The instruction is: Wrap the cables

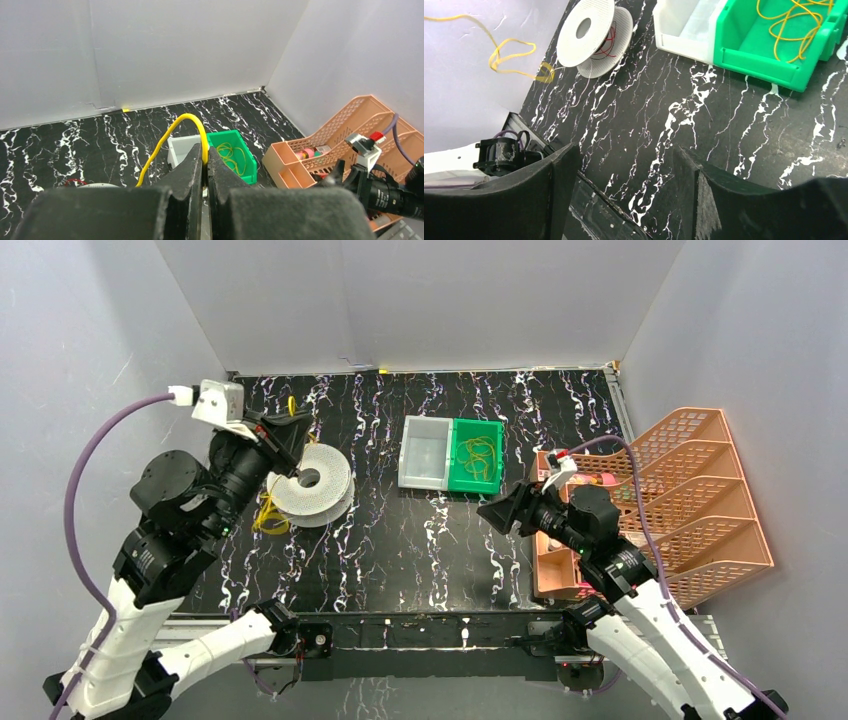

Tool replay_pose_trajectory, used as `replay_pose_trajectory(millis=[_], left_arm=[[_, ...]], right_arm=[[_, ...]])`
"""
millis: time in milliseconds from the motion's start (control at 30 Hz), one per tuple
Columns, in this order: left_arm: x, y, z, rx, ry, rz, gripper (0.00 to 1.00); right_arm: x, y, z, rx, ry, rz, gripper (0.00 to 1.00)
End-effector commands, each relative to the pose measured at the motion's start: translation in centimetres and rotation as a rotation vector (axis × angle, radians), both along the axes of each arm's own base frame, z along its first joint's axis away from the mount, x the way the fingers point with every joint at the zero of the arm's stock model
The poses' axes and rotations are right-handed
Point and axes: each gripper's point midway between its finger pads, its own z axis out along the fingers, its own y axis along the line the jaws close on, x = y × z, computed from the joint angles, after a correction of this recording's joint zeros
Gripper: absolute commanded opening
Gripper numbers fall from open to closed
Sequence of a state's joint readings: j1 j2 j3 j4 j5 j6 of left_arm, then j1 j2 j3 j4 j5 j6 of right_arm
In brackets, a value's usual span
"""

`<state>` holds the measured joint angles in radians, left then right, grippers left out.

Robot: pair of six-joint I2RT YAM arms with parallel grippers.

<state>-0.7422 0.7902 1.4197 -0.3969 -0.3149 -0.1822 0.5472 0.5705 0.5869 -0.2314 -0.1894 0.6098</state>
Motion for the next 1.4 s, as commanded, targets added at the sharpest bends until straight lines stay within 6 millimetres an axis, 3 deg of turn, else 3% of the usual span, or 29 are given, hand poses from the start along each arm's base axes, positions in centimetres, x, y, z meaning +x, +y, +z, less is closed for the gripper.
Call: replay_pose_trajectory(millis=[0,233,500,700,867,1167,1367], left_arm=[[0.0,-2.0,0.3,0.035,0.000,-0.090,0.00],[-0.7,-3.7,0.9,0.043,0.011,-0.186,0.00],[-2.1,-7.1,0.9,0.022,0.053,-0.373,0.00],[-2.9,-9.5,0.8,0.010,0.083,-0.504,0.00],[-3.2,-10.8,1.3,-0.007,0.086,-0.567,0.00],[-2.8,-10.6,2.2,-0.018,0.069,-0.541,0.00],[-2.4,-10.3,2.2,-0.018,0.066,-0.516,0.00]], right_arm=[[0.2,1.2,3.8,0.071,-0.106,0.061,0.77],[-1.1,4.0,6.5,0.134,-0.168,0.267,0.82],[-3.7,6.5,10.5,0.237,-0.328,0.545,0.90],[-4.0,7.8,11.7,0.277,-0.406,0.667,0.94],[-2.5,9.3,9.8,0.272,-0.359,0.661,0.95],[-2.0,13.9,2.0,0.187,-0.147,0.608,0.94],[-2.2,16.1,-0.7,0.197,-0.103,0.537,0.94]])
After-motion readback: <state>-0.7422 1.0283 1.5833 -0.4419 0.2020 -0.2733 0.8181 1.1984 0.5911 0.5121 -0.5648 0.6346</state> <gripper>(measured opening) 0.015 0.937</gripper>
